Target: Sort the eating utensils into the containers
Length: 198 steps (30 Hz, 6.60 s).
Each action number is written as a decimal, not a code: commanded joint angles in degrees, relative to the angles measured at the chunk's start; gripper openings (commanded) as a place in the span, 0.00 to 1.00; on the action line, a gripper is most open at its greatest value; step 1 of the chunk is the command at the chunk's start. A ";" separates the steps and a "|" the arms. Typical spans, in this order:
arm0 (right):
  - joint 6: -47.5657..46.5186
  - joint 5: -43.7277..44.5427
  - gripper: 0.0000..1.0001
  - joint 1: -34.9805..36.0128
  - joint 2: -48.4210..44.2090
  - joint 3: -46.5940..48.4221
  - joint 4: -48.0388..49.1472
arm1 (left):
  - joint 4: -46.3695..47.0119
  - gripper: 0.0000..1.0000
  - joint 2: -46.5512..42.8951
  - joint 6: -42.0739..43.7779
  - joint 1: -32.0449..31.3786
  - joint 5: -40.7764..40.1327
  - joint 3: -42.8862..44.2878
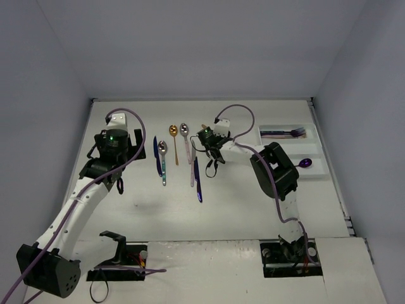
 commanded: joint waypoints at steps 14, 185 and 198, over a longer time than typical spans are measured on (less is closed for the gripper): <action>1.90 0.93 0.00 -1.54 1.55 0.85 -4.45 | 1.48 0.97 -0.55 -0.09 0.54 -0.67 1.38; 21.67 -2.96 0.00 -38.07 -48.08 -41.33 8.58 | 1.20 0.97 -1.85 0.60 0.80 0.87 1.03; 26.70 -7.92 0.32 -39.97 -39.60 -38.31 8.58 | 1.15 0.97 -1.67 0.69 0.80 0.52 1.03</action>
